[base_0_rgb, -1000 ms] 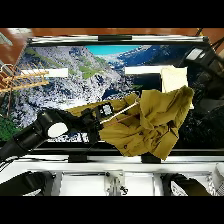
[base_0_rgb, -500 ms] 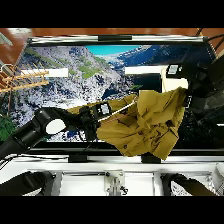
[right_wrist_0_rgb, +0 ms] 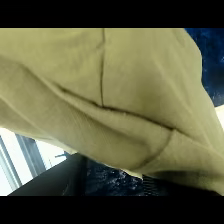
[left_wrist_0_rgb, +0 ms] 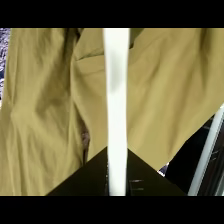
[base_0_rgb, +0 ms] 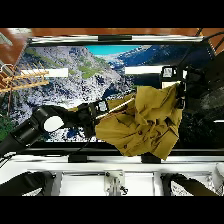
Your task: Fold the shirts.
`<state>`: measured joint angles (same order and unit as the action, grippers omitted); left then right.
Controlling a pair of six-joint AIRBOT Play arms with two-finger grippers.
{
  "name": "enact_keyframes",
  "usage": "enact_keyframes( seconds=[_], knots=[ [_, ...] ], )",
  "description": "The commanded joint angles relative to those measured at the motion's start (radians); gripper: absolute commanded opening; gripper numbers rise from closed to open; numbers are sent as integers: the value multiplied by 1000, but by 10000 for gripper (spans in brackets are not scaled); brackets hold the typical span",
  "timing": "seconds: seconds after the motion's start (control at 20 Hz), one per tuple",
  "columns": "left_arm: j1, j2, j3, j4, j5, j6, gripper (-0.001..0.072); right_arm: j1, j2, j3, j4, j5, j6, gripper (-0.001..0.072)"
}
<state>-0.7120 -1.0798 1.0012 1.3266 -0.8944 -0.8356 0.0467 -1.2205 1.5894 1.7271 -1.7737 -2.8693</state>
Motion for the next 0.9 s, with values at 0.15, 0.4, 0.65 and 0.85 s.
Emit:
enact_keyframes(
  seconds=[0.15, 0.4, 0.65, 0.85],
  knots=[
    [77, 0, -1, 0, -58, 6, 45, -8, 47, 0, -114, 53, 31, 448],
    [57, 0, -1, 0, -41, 13, 45, -6, 43, 0, -87, 128, 11, 449],
    [57, 0, -1, 0, -42, 13, 44, -6, -43, 0, -86, 154, 12, 449],
    [57, 0, -1, 0, -58, 13, 44, -6, -66, 0, -81, 254, 12, 450]
  ],
)
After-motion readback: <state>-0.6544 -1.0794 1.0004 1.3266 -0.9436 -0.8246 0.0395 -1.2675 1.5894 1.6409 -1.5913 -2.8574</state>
